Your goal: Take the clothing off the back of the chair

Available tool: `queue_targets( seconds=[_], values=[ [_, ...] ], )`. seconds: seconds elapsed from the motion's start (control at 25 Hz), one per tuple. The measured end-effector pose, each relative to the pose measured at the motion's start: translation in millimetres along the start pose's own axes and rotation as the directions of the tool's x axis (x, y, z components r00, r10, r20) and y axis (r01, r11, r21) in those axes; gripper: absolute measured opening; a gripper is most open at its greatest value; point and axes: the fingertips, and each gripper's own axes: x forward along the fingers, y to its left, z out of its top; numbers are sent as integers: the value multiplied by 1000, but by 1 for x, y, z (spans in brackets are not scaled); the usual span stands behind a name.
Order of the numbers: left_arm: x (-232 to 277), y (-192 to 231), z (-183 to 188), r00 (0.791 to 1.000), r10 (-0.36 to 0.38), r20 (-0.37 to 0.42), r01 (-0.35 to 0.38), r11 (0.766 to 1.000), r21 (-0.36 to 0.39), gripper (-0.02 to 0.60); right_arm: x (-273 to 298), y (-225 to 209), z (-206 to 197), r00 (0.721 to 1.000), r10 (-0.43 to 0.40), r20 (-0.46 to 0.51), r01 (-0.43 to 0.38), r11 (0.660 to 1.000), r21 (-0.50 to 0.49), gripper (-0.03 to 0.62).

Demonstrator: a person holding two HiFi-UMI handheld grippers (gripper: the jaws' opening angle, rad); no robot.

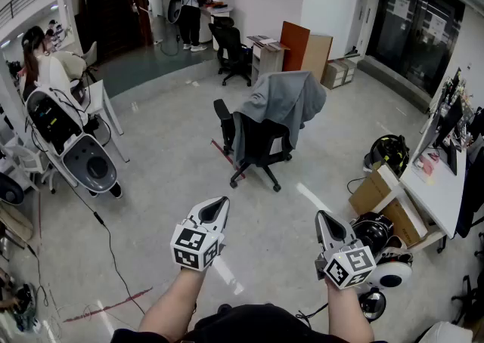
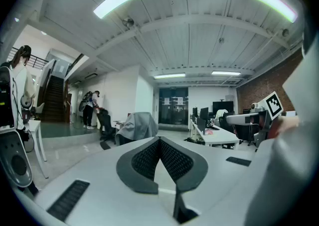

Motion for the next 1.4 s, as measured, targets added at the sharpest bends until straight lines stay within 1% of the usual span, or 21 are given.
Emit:
queue_targets(
  seconds=[0.2, 0.6, 0.8, 1.12, 1.28, 1.4],
  values=[
    [13, -6, 5, 1000, 2, -3, -2, 1000, 23, 2, -4, -16, 2, 1000, -10, 2, 10, 1000, -3, 14],
    [20, -29, -2, 999, 19, -32, -18, 999, 29, 2, -28, -38, -9, 1000, -16, -10, 16, 999, 32, 14],
    [31, -56, -3, 999, 16, -35, -15, 999, 40, 2, -53, -58, -16, 1000, 0, 2, 0, 997, 74, 15],
    [47, -116, -16, 998, -9, -60, 11, 999, 43, 3, -95, -89, -35, 1000, 7, -9, -6, 993, 115, 15],
    [56, -129, -16, 998, -15, -68, 19, 998, 56, 3, -105, -100, -44, 1000, 0, -16, 2, 991, 137, 15],
    [68, -130, -17, 997, -14, -70, 17, 998, 57, 3, -101, -109, -50, 1000, 5, -23, -2, 989, 146, 15]
  ],
)
